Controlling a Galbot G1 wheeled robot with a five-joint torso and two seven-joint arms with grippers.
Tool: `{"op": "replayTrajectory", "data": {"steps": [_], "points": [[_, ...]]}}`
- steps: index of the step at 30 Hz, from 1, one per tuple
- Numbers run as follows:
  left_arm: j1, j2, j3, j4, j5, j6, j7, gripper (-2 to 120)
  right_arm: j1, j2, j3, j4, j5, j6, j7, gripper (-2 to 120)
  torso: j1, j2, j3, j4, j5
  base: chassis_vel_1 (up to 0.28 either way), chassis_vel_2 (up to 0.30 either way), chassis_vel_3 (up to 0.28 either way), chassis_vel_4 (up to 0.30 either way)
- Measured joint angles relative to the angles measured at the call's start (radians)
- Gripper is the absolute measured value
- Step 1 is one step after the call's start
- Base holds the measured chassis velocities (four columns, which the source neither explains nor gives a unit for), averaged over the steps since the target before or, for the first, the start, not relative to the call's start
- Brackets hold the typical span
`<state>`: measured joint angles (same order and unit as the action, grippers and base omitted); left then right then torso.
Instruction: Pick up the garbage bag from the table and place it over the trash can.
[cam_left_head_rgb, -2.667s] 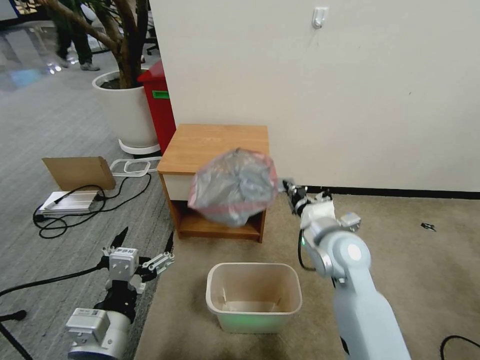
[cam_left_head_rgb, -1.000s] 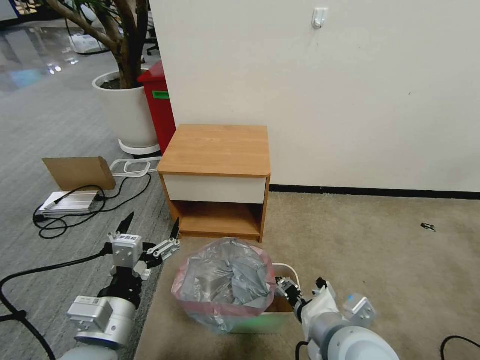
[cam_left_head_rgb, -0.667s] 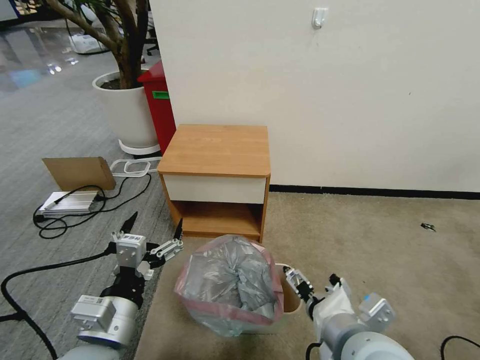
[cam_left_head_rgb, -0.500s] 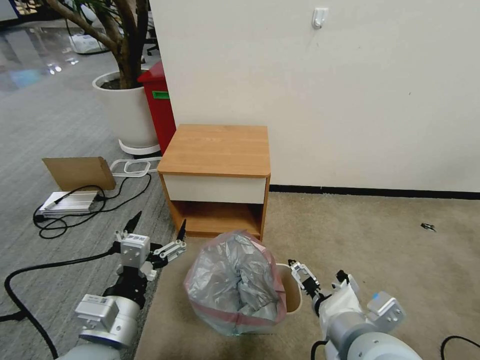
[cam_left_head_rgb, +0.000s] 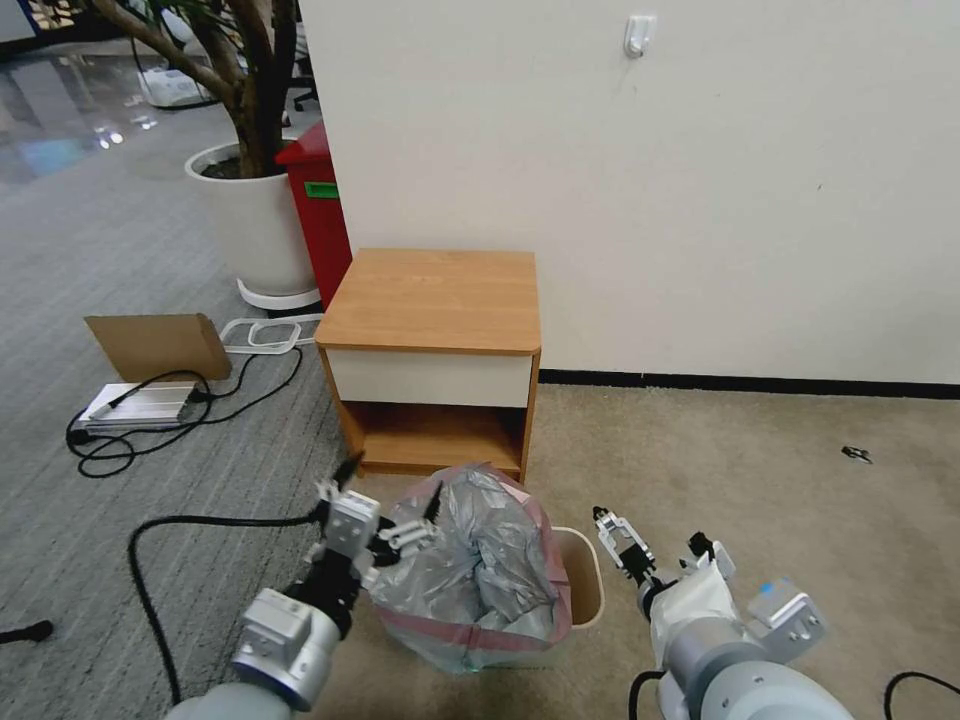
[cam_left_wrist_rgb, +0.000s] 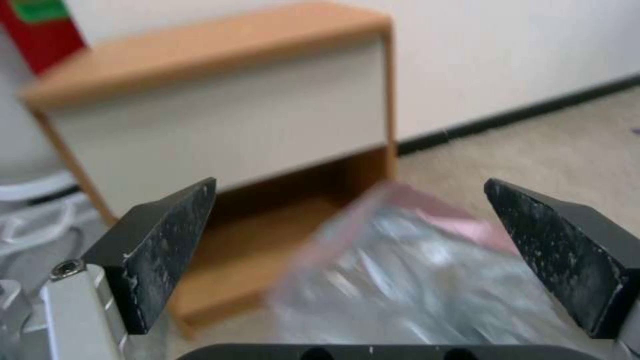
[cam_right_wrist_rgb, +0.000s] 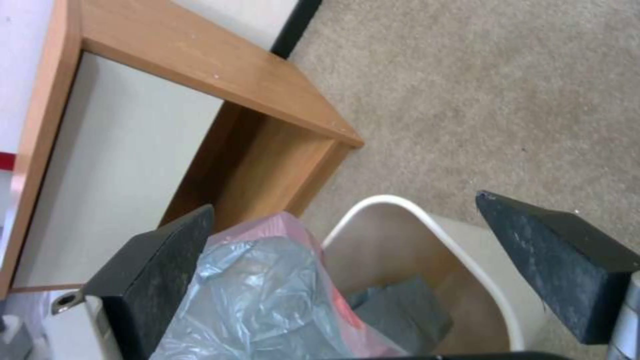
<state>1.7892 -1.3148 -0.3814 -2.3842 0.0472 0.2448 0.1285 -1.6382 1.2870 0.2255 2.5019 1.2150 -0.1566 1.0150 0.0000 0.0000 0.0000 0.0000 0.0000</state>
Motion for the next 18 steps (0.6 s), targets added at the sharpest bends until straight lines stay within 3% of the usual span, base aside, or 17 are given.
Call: {"op": "replayTrajectory", "data": {"steps": [7, 9, 12, 16, 18], "points": [[0.019, -0.005, 0.052, 0.033, 0.023, -0.008, 0.003, 93, 0.005, 0.001, -0.007, -0.003, -0.006, -0.001, -0.011, 100, 0.000, 0.000, 0.000, 0.0000, 0.0001, 0.000, 0.000, 0.000, 0.000], [0.024, -0.006, 0.070, 0.041, 0.025, 0.010, -0.002, 81, 0.009, 0.004, -0.012, -0.016, -0.015, -0.001, -0.013, 100, 0.000, 0.000, 0.000, 0.0000, 0.0001, 0.000, 0.000, 0.000, 0.000], [0.031, -0.007, 0.081, 0.048, 0.024, 0.041, -0.030, 73, 0.013, 0.005, -0.019, -0.024, -0.024, -0.001, -0.015, 100, 0.000, 0.000, 0.000, 0.0000, 0.0001, 0.000, 0.000, 0.000, 0.000], [0.046, -0.020, 0.090, 0.060, 0.022, 0.086, -0.129, 57, 0.020, 0.005, -0.024, -0.058, -0.047, 0.001, -0.021, 100, 0.000, 0.000, 0.000, 0.0000, 0.0000, 0.000, 0.000, 0.000, 0.000], [0.048, -0.025, 0.088, 0.060, 0.022, 0.090, -0.150, 57, 0.020, 0.004, -0.024, -0.073, -0.060, 0.003, -0.025, 100, 0.000, 0.000, 0.000, 0.0001, 0.0000, 0.000, 0.000, 0.000, 0.000]]}}
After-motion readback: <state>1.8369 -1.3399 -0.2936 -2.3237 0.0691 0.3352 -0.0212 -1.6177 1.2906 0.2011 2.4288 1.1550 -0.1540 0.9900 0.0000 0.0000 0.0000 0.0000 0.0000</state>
